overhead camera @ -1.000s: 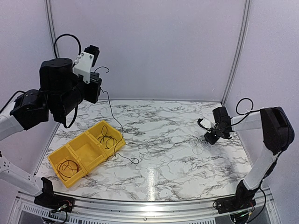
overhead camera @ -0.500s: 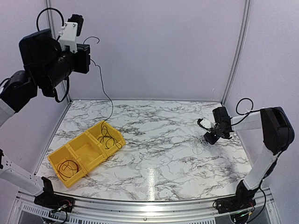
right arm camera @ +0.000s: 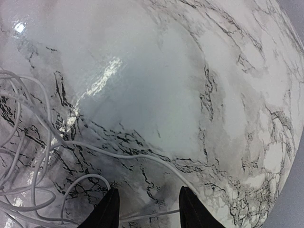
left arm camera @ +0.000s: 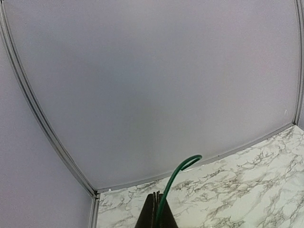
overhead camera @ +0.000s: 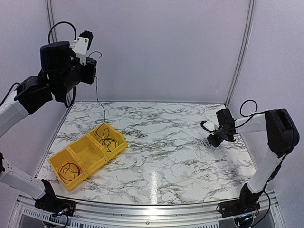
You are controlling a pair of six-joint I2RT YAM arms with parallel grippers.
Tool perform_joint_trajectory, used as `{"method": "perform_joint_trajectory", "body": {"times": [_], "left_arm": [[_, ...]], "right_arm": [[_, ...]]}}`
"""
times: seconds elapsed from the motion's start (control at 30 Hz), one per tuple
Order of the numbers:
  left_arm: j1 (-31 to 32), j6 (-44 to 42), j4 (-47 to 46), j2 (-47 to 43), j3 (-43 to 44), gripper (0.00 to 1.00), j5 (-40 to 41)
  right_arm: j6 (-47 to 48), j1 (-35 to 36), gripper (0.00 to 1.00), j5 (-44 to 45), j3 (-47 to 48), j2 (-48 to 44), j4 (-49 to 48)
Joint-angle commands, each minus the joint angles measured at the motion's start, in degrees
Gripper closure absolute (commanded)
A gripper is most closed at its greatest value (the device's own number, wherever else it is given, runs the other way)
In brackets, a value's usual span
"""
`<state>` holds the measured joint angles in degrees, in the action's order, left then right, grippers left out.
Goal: Untangle the cables
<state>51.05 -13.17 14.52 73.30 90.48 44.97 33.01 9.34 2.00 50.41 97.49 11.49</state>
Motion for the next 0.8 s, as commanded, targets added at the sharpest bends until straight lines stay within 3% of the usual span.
{"method": "perform_joint_trajectory", "body": {"times": [0.0, 0.47, 0.77], "left_arm": [[-2.4, 5.6, -0.4, -0.6, -6.2, 1.0, -4.8], [-4.7, 20.3, -5.3, -2.5, -32.0, 1.0, -11.0], [-6.2, 24.9, -6.9, 3.6, -36.3, 1.0, -16.8]], "right_arm": [[0.6, -0.2, 0.56, -1.0, -0.6, 0.4, 4.6], [1.1, -0.3, 0.56, -1.3, -0.7, 1.0, 4.8], [1.4, -0.2, 0.56, -1.4, -0.6, 1.3, 5.3]]}}
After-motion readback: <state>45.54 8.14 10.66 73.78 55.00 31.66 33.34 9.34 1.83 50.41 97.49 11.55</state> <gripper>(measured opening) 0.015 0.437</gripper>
